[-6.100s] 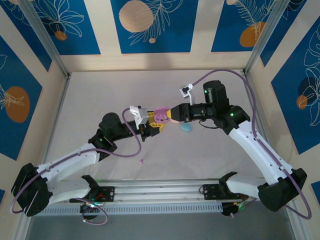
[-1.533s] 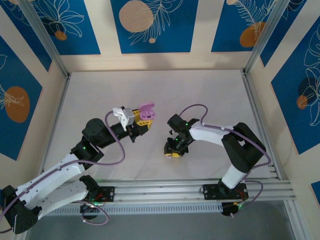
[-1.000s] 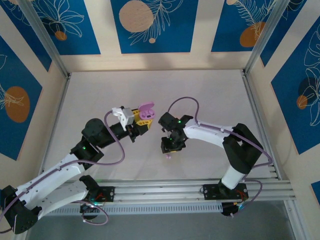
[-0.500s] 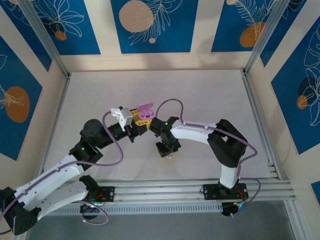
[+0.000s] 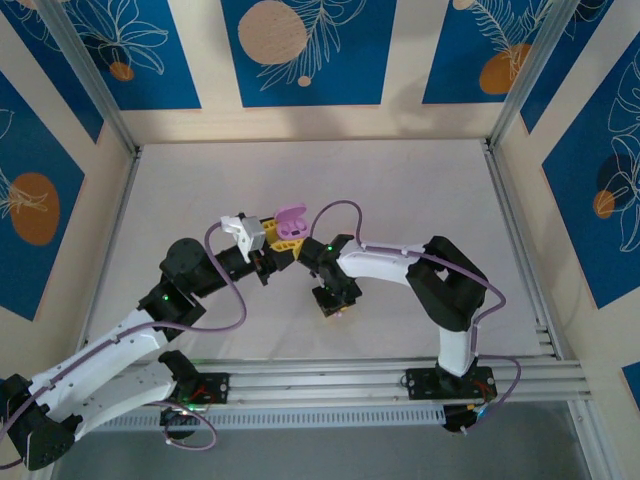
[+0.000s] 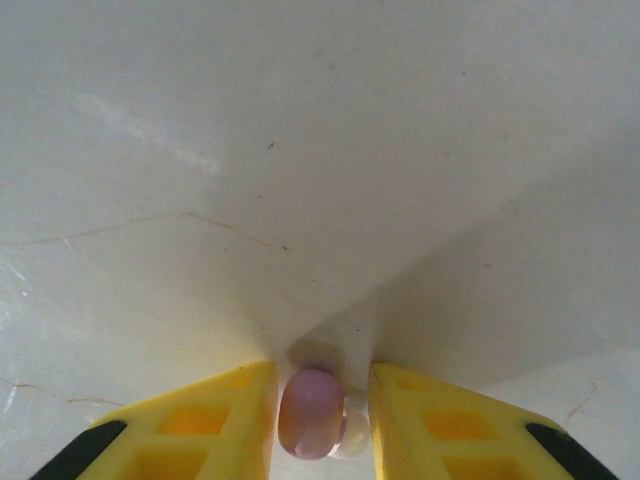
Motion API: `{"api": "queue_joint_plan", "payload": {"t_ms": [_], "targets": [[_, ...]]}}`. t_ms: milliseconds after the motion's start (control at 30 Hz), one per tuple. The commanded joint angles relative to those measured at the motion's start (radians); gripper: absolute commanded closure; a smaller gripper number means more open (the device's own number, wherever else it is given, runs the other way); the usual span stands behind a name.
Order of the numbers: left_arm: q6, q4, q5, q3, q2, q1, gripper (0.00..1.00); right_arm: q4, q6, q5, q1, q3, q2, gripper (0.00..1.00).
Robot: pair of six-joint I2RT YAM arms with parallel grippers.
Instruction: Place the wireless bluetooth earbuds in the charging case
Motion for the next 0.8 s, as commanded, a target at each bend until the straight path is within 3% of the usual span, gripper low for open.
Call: {"api": "queue_joint_plan", "payload": {"t_ms": [0,767], "targets": [[-0.006,0.017,-0.008,0.032,-0.008,-0.013,0.71,-0.017,-0.014,-0.003,0.003,0.029,0.021,0.69],[-0.006,0.012,-0.013,0.027,-0.007,-0.014,0.71,-0.048,-0.012,-0.019,0.002,0.031,0.032,0.76]]}}
